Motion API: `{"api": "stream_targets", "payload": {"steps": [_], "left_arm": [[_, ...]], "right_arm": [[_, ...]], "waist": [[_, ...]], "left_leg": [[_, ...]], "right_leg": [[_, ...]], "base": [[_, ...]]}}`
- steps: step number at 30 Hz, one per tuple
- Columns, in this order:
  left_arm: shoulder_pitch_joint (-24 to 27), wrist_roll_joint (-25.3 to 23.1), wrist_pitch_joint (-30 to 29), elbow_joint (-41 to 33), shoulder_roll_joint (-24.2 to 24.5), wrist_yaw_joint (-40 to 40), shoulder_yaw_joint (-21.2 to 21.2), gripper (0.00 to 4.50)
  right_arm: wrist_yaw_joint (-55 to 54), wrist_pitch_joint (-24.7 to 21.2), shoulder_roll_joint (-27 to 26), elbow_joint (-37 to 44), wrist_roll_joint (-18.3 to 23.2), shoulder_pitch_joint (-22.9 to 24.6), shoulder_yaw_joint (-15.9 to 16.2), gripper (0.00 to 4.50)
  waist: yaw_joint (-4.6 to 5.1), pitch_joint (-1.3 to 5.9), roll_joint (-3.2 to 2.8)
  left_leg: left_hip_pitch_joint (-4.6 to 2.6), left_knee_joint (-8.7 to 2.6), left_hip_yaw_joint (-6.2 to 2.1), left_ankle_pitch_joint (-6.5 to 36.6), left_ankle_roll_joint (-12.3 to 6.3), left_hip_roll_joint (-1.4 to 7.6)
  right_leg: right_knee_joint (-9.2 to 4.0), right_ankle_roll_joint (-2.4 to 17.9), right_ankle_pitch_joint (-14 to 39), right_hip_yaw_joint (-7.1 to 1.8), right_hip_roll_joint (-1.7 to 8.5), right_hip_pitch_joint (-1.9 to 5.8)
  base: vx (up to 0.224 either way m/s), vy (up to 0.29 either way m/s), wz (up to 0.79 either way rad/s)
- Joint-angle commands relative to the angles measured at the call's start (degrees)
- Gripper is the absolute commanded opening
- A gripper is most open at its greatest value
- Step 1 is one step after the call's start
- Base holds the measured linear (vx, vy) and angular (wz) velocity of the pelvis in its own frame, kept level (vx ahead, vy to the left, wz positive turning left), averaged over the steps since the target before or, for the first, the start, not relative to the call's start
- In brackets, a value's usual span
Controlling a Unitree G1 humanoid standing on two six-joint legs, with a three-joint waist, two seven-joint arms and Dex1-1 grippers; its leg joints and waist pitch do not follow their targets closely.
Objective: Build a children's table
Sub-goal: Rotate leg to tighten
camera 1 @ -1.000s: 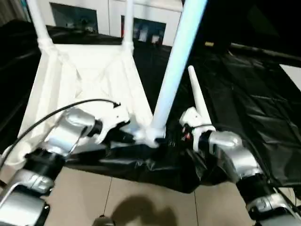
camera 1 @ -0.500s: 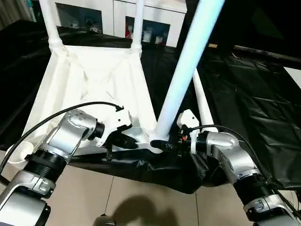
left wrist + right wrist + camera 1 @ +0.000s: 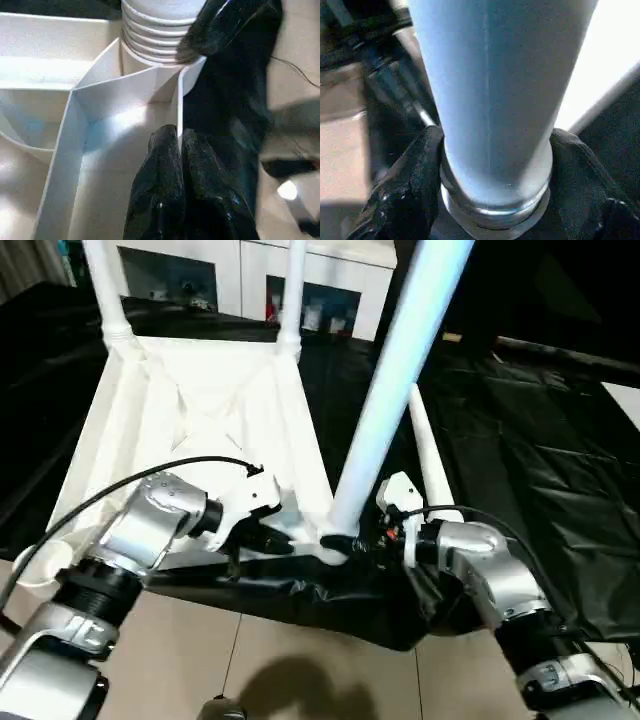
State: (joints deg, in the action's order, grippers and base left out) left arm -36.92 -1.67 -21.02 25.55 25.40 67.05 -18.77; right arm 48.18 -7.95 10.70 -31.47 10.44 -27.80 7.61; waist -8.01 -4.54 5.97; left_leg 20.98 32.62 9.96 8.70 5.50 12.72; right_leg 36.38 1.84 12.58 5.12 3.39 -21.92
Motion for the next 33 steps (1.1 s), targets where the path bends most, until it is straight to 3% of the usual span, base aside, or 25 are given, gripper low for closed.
{"api": "stream_targets", "payload": {"steps": [1, 2, 6, 7, 10, 15, 18, 24, 27, 29, 33], "left_arm": [[-2.52, 0.52, -1.48, 1.38, -4.88, -5.82, 0.62, 0.00], [-3.23, 0.40, -2.33, 2.35, -6.38, -8.28, 1.22, 0.00], [-5.18, 0.05, -3.19, 5.48, -9.66, -13.76, 2.49, 0.00], [-6.93, -0.45, -2.82, 8.89, -11.80, -17.99, 3.24, 0.00], [-9.07, -1.59, -2.40, 13.37, -14.36, -23.73, 4.26, 0.00], [-10.42, -2.68, -1.96, 16.44, -15.67, -26.49, 4.08, 0.00], [-10.38, -3.02, -1.22, 16.16, -15.17, -25.13, 3.03, 0.00], [-9.41, -2.46, -1.67, 13.17, -13.65, -19.56, 1.72, 0.00], [-5.76, -0.74, -5.64, 3.35, -8.92, -8.67, -2.14, 0.00], [-4.96, -0.59, -4.99, 1.79, -7.65, -6.39, -2.98, 0.00], [-2.45, 0.82, -1.85, -2.06, -3.09, 0.89, -4.19, 0.00]], "right_arm": [[-8.92, -1.00, -1.73, -5.11, -1.36, -1.26, -2.16, 2.65], [-11.48, -1.01, -2.76, -6.41, -1.27, -1.85, -2.94, 2.65], [-18.04, -0.98, -5.00, -10.07, -1.04, -3.84, -4.86, 2.65], [-24.41, -1.23, -7.00, -14.23, -0.22, -6.52, -7.06, 2.65], [-30.87, -0.46, -9.47, -19.89, 0.10, -10.39, -9.25, 2.65], [-32.41, 2.07, -11.02, -24.12, -1.63, -13.25, -8.91, 2.65], [-27.04, 2.08, -11.87, -23.47, 1.13, -13.71, -10.34, 3.35], [-22.25, 3.76, -9.68, -21.22, -2.18, -13.14, -6.10, 3.75], [-10.23, 3.03, -4.45, -12.32, -2.95, -8.66, -1.57, 3.75], [-7.55, 2.71, -3.22, -10.16, -2.77, -7.53, -0.79, 3.75], [1.45, 1.95, 2.01, -2.91, -1.58, -3.54, 1.35, 3.75]], "waist": [[0.55, 3.96, -0.89], [0.54, 3.97, -1.06], [1.18, 4.10, -0.77], [1.44, 4.16, -0.98], [1.90, 4.24, -1.00], [1.95, 4.39, -1.00], [1.83, 4.31, -1.03], [2.16, 4.07, -0.84], [2.16, 4.13, -0.81], [2.09, 4.19, -0.96], [1.17, 4.02, -1.17]], "left_leg": [[-1.05, -3.50, -0.09, 10.40, 1.50, 1.32], [-1.21, -3.53, -0.17, 11.19, 2.02, 1.33], [-0.78, -3.45, -0.30, 10.96, 2.12, 1.17], [-0.76, -3.40, -0.24, 10.25, 1.93, 1.12], [-0.77, -3.28, -0.23, 9.98, 2.11, 1.01], [-0.60, -3.16, -0.15, 7.84, 0.97, 1.04], [-0.71, -3.20, -0.12, 8.10, 0.02, 1.09], [-0.58, -3.28, -0.13, 8.84, -0.15, 1.11], [-0.50, -3.22, -0.17, 7.66, -1.01, 1.27], [-0.59, -3.13, -0.07, 5.94, -2.14, 1.35], [-1.13, -3.23, 0.03, 7.00, -2.18, 1.54]], "right_leg": [[-4.56, 10.14, 8.29, -3.64, 5.39, 2.50], [-4.77, 9.70, 10.77, -3.60, 5.53, 2.38], [-4.99, 8.36, 12.24, -3.58, 5.48, 2.53], [-4.93, 8.23, 11.15, -3.65, 5.39, 2.40], [-4.81, 8.18, 10.22, -3.62, 5.26, 2.34], [-4.15, 9.20, 3.98, -3.59, 5.13, 2.46], [-4.17, 9.54, 2.90, -3.60, 5.11, 2.64], [-4.53, 9.86, 5.97, -3.55, 5.20, 2.67], [-4.23, 10.08, 3.94, -3.51, 5.20, 2.88], [-3.89, 10.94, 0.23, -3.56, 4.97, 2.73], [-4.10, 11.36, 0.45, -3.57, 4.97, 2.53]], "base": [[0.000, 0.000, 0.00], [0.000, 0.000, 0.00], [0.000, 0.000, 0.00], [0.000, 0.000, 0.00], [0.000, 0.000, 0.00], [0.000, 0.000, 0.00], [0.000, 0.000, 0.00], [0.000, 0.000, 0.00], [0.000, 0.000, 0.00], [0.000, 0.000, 0.00], [0.000, 0.000, 0.00]]}}
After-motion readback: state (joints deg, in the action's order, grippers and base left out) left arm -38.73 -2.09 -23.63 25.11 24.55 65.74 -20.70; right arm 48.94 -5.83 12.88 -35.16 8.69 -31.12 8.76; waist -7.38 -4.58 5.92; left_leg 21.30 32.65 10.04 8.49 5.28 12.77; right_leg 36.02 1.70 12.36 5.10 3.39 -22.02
